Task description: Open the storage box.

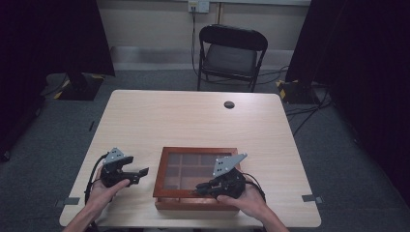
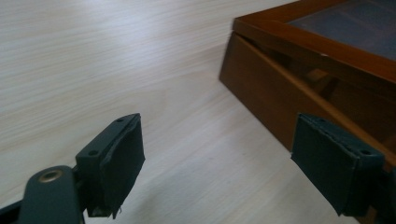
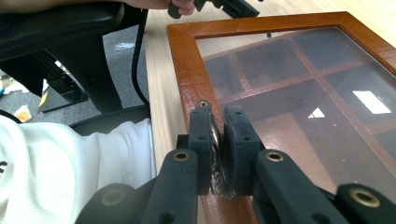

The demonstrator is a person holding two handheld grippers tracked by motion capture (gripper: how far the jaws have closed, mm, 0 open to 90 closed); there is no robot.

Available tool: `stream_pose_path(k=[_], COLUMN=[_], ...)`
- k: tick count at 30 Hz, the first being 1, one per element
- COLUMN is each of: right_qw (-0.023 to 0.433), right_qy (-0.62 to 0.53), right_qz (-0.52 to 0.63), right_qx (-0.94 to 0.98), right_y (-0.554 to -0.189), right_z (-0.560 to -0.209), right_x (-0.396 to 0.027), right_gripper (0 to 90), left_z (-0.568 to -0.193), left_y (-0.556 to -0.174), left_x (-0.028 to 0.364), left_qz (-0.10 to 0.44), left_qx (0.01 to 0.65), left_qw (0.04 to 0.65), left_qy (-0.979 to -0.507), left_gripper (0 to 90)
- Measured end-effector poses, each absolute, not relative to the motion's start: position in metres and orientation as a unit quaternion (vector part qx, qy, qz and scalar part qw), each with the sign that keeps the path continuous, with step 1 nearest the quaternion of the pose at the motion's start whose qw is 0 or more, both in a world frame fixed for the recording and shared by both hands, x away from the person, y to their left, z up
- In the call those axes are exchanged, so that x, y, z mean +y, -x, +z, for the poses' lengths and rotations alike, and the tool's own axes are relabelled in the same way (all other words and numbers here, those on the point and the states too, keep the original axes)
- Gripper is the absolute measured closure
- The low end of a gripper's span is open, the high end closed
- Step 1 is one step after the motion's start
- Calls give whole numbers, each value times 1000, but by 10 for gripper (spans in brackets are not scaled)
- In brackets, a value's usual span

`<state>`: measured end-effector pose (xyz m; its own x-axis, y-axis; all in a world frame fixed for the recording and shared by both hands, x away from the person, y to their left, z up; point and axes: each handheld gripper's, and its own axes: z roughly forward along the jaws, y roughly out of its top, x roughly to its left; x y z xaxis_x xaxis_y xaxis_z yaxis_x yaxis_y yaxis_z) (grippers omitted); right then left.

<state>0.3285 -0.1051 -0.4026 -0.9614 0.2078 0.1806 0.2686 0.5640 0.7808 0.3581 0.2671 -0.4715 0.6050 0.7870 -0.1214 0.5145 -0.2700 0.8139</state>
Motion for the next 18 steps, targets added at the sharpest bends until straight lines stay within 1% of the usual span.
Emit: stream_pose_path(k=[4, 6, 7, 10, 11, 13, 15, 18], right_qw=[34, 36, 36, 33, 33, 32, 31, 29], right_qy=[133, 133, 133, 132, 132, 132, 133, 138], right_qz=[-446, -448, -448, -449, -449, -451, -453, -455], right_qx=[-884, -884, -884, -883, -883, -882, -881, -880], right_y=[-330, -331, -331, -331, -331, -332, -331, -330], right_z=[-400, -398, -397, -395, -395, -394, -394, -395], right_x=[-105, -105, -105, -105, -105, -106, -106, -107], right_gripper=[827, 827, 827, 827, 827, 826, 825, 823], left_z=[-470, -469, -468, -465, -465, -464, -464, -464], left_y=[-353, -350, -349, -346, -344, -343, -341, -341], left_x=[254, 245, 243, 238, 236, 233, 230, 230], left_qz=[125, 133, 128, 118, 120, 123, 122, 123], left_qx=[397, 377, 373, 371, 367, 356, 349, 343], left_qw=[448, 442, 445, 459, 459, 455, 456, 460], left_qy=[-791, -803, -804, -799, -800, -807, -810, -810], left_gripper=[166, 166, 166, 166, 182, 176, 196, 199])
